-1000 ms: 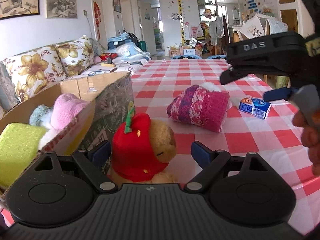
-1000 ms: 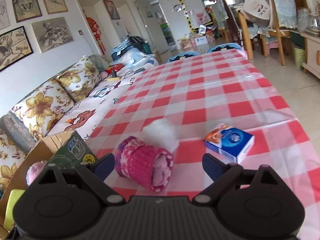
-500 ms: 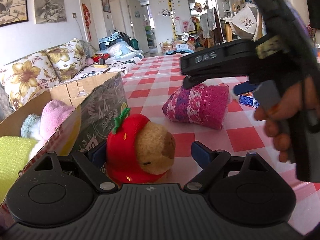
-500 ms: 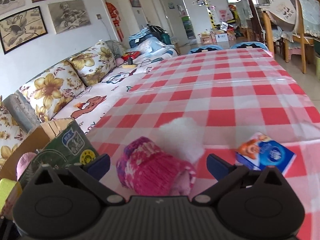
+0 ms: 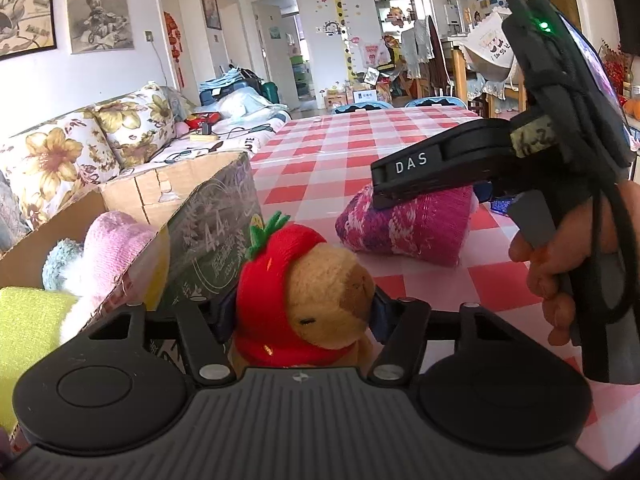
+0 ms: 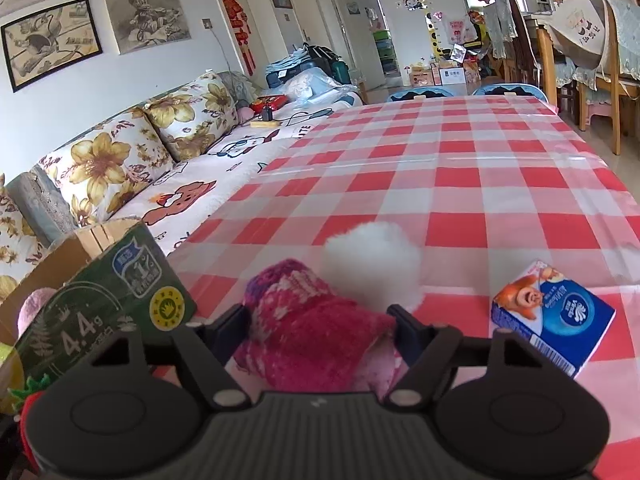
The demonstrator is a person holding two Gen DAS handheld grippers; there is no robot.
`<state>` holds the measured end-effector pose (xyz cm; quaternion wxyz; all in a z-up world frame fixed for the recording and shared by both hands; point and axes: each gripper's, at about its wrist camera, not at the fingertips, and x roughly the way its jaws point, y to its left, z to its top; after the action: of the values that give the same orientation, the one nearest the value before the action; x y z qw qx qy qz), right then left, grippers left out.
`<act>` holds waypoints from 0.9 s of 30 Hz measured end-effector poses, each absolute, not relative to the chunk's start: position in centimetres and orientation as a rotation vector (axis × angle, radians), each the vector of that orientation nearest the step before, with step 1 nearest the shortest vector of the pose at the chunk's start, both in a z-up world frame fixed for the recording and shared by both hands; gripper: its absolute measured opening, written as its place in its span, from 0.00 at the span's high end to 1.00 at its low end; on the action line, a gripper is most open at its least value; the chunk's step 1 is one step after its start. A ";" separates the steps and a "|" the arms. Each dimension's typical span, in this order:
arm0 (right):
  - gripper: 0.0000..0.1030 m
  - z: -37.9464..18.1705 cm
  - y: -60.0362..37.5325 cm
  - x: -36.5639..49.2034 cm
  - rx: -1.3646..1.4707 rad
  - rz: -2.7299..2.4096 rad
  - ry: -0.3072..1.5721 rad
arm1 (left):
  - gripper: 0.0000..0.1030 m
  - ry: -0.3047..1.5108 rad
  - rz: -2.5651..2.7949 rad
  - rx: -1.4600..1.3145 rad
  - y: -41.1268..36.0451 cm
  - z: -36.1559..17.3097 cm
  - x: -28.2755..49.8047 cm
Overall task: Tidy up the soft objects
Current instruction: 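Close the left gripper on the capybara plush while the right gripper closes on the pink hat, then lift the capybara plush and pink hat off the table with both grippers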
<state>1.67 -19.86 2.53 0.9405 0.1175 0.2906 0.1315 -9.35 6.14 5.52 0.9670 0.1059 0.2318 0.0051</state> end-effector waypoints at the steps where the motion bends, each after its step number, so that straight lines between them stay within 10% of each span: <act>1: 0.31 2.6 -19.8 1.6 0.233 0.270 0.595 | 0.28 0.468 0.010 0.213 6.0 5.5 -9.6; 27: 0.40 4.0 -21.2 -4.1 0.131 0.129 0.702 | 0.30 0.536 -0.101 0.081 6.1 6.0 -9.2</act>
<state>-4.11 -21.22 3.96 0.9349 0.0643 0.3432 0.0632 -9.17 6.14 6.03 0.9622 0.0401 0.2648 -0.0499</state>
